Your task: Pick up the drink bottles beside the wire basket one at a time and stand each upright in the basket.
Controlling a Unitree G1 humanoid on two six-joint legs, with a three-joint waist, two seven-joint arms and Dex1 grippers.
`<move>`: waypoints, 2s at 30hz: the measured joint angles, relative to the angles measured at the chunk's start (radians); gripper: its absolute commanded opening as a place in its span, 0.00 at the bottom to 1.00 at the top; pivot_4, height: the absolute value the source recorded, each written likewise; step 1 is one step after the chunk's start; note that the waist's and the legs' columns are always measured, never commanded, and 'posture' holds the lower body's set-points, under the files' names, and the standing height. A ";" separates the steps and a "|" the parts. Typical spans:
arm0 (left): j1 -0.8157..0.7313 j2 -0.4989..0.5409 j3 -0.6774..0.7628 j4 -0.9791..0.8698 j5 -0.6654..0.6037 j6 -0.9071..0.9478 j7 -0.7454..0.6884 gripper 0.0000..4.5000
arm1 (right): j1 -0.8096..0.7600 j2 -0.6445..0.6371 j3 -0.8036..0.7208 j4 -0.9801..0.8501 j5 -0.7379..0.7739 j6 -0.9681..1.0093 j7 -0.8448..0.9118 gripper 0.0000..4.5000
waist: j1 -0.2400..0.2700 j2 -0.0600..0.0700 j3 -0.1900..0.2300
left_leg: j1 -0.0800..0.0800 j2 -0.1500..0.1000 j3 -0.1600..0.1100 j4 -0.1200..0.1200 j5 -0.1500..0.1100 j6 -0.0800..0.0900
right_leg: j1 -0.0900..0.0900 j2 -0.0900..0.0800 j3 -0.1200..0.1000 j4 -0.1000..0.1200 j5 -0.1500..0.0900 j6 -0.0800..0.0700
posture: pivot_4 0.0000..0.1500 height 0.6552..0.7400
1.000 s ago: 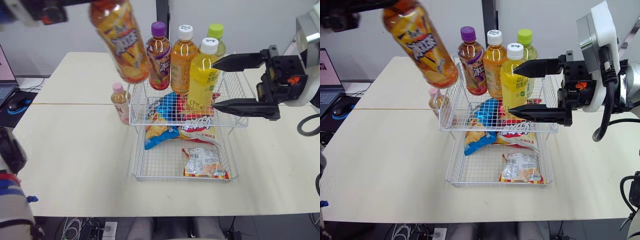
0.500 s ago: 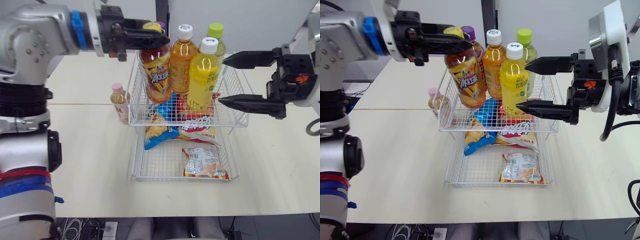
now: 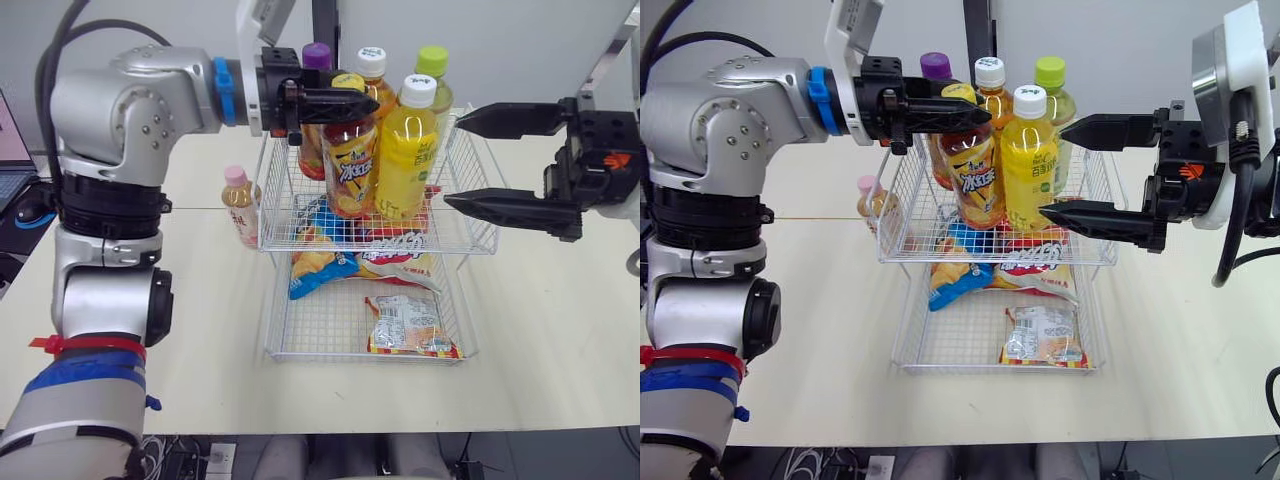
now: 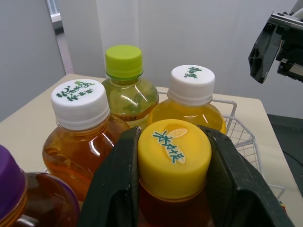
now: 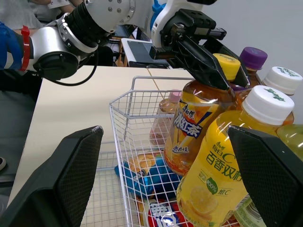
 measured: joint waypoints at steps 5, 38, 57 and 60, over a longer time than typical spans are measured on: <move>0.000 -0.054 0.001 0.004 0.018 -0.021 0.015 0.30 | 0.001 -0.007 0.000 -0.004 0.015 0.000 -0.011 1.00 | 0.002 0.000 0.000 | 0.000 0.000 0.000 0.000 0.000 0.000 | 0.000 0.000 0.000 0.000 0.000 0.000 | 1.00 1.00; -0.012 0.096 0.201 -0.159 -0.166 0.119 -0.062 1.00 | 0.078 -0.066 -0.073 -0.022 0.032 -0.005 -0.011 1.00 | -0.003 0.000 0.000 | 0.000 0.000 0.000 0.000 0.000 0.000 | 0.000 0.000 0.000 0.000 0.000 0.000 | 1.00 1.00; 0.530 0.356 0.539 -0.381 -0.102 0.101 0.248 1.00 | 0.066 0.060 0.030 -0.086 0.090 -0.049 -0.017 1.00 | -0.001 0.001 0.000 | 0.004 0.001 0.001 -0.001 0.000 0.000 | 0.002 0.000 0.001 0.001 0.000 0.000 | 1.00 1.00; 0.626 0.332 0.587 -0.439 -0.103 0.096 0.299 1.00 | 0.065 0.080 0.050 -0.084 0.092 -0.049 -0.023 1.00 | 0.000 0.001 0.000 | 0.004 0.001 0.001 -0.001 0.000 0.000 | 0.002 0.000 0.001 0.000 0.000 0.000 | 1.00 1.00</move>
